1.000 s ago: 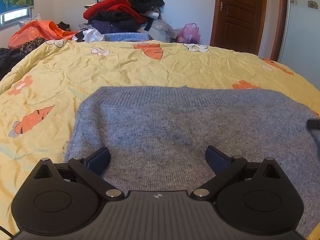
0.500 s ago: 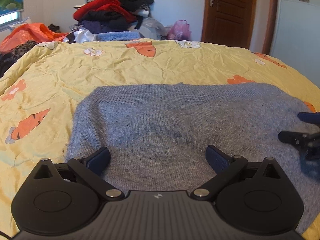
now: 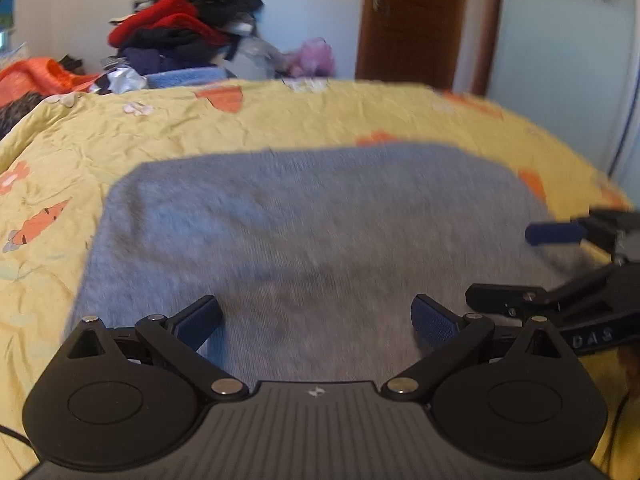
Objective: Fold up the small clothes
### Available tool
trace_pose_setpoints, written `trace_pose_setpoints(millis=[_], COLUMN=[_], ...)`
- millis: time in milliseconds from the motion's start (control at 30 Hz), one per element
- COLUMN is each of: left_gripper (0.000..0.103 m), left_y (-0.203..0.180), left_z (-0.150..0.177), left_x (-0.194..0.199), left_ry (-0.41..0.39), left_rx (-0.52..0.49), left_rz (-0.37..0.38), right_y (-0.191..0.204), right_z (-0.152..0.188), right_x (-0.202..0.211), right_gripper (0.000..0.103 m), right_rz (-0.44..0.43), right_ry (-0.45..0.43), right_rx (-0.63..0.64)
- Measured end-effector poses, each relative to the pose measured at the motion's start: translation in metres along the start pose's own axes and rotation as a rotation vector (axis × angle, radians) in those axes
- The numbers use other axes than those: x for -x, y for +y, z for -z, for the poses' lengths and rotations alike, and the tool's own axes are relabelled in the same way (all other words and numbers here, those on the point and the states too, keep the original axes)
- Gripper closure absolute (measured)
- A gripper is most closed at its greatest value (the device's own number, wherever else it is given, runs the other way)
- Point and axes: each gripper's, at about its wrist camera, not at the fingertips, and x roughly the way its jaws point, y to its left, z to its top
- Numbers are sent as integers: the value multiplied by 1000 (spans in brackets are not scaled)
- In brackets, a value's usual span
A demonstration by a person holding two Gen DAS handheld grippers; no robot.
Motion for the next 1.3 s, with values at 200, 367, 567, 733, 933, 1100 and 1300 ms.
trace_pose_setpoints(millis=[200, 367, 567, 733, 933, 1100, 1300], left_gripper=[0, 0, 0, 0, 0, 5, 73], left_y=[32, 58, 83, 104, 139, 156, 152], left_z=[19, 23, 45, 53, 61, 71, 67], left_x=[4, 31, 62, 73, 69, 57, 48], left_ry=[1, 19, 37, 49, -73, -127, -55], left_rx=[-15, 100, 220, 465, 858, 1136, 1080], left_rz=[-17, -10, -53, -23, 76, 196, 95], right_y=[-25, -28, -28, -21, -19, -19, -19], right_z=[22, 21, 42, 43, 42, 46, 47], right_x=[10, 32, 34, 32, 29, 33, 33], right_gripper=[0, 6, 0, 0, 0, 0, 0], right_rz=[-14, -1, 30, 32, 34, 39, 41], right_ry=[30, 12, 51, 55, 39, 29, 27], right_rx=[-80, -128, -75, -59, -62, -68, -71])
